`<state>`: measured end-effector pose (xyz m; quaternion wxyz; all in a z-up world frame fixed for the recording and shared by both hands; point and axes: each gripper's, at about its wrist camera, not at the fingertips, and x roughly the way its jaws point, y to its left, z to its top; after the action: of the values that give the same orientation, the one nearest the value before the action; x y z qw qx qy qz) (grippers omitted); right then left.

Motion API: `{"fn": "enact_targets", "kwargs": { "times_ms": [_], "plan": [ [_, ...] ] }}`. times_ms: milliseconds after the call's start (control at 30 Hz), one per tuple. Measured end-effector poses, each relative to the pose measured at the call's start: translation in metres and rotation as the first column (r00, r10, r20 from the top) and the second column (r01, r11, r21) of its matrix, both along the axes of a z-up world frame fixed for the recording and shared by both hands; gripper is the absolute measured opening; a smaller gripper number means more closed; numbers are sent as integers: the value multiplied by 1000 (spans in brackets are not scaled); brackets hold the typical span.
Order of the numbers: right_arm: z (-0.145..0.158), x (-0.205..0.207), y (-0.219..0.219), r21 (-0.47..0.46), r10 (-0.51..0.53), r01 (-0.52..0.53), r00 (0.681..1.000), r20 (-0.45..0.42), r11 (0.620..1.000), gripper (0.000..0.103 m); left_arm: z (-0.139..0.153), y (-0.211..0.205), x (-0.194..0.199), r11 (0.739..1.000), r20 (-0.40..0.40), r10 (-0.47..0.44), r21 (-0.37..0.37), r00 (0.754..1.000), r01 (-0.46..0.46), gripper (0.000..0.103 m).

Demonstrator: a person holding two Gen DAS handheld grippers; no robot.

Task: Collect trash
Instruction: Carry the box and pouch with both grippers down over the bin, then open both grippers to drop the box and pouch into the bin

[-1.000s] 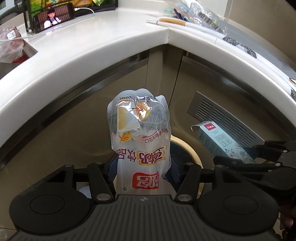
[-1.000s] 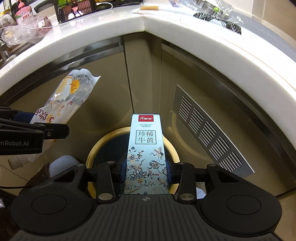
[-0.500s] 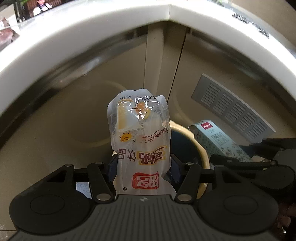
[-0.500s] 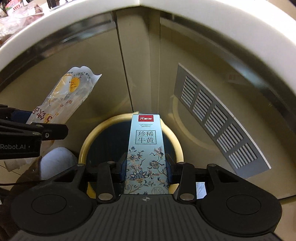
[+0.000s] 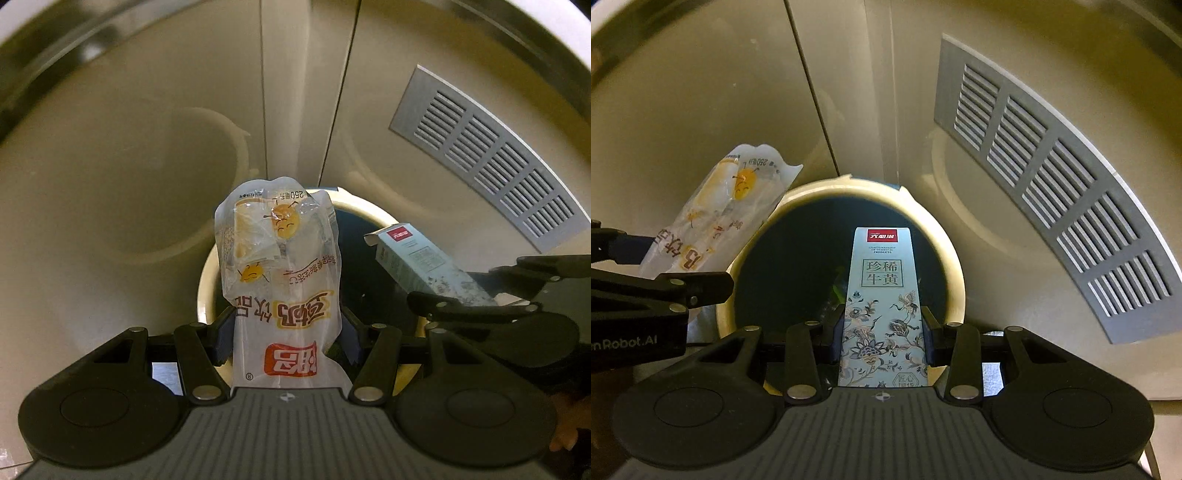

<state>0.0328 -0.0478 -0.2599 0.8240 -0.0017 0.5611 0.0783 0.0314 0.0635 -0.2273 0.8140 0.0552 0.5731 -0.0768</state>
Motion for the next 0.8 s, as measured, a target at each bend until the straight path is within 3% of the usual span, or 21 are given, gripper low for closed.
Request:
{"fn": "enact_targets", "kwargs": {
  "times_ms": [333, 800],
  "plan": [
    [-28, 23, 6, -4, -16, 15, 997, -79, 1000, 41, -31, -11, 17, 999, -59, -13, 29, 998, 15, 62],
    [-46, 30, 10, -12, -12, 11, 992, -124, 1000, 41, -74, -23, 33, 997, -115, -28, 72, 993, 36, 62]
  ]
}}
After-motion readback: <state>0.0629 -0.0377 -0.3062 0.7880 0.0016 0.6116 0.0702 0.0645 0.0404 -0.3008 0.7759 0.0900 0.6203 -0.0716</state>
